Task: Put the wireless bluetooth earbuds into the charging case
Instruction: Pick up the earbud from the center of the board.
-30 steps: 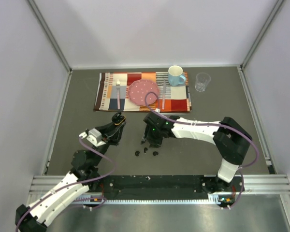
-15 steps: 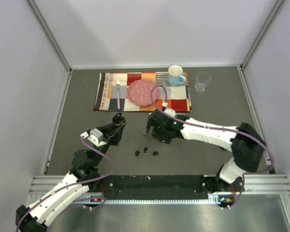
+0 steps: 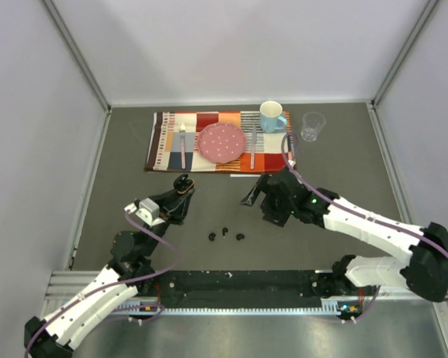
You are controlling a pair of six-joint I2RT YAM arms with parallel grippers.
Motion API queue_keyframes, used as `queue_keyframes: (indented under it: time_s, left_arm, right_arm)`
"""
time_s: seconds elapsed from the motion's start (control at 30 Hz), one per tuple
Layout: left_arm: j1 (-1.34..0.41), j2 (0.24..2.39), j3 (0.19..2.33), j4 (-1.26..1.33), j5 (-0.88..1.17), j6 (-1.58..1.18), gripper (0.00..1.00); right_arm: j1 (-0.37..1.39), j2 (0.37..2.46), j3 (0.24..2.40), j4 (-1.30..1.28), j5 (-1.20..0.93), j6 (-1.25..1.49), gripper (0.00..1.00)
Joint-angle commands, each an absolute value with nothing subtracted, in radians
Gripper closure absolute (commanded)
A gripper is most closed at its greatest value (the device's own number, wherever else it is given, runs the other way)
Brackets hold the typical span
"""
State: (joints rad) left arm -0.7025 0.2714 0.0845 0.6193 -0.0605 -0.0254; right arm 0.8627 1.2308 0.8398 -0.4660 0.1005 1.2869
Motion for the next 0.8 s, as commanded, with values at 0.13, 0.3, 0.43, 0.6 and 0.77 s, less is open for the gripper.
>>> queue_keyframes:
  time_s: [0.13, 0.3, 0.43, 0.6, 0.77]
  left_arm:
    - [-0.699, 0.301, 0.138, 0.670, -0.041, -0.023, 1.00]
    - [-0.698, 0.321, 0.143, 0.684, -0.035, -0.025, 1.00]
    - [-0.699, 0.324, 0.146, 0.684, -0.037, -0.021, 1.00]
    - [-0.699, 0.324, 0.146, 0.673, -0.041, -0.011, 1.00]
    - [-0.698, 0.310, 0.140, 0.666, -0.058, -0.009, 1.00]
  right_arm:
    - [0.851, 1.152, 0.864, -0.351, 0.008, 1.206, 0.01]
    - [0.851, 1.227, 0.916, -0.411, 0.005, 1.241, 0.27]
    - [0.877, 1.295, 0.971, -0.464, 0.017, 1.233, 0.30]
    - [0.916, 1.481, 1.101, -0.581, 0.006, 1.244, 0.32]
    - [0.997, 1.610, 1.232, -0.715, 0.075, 1.275, 0.34]
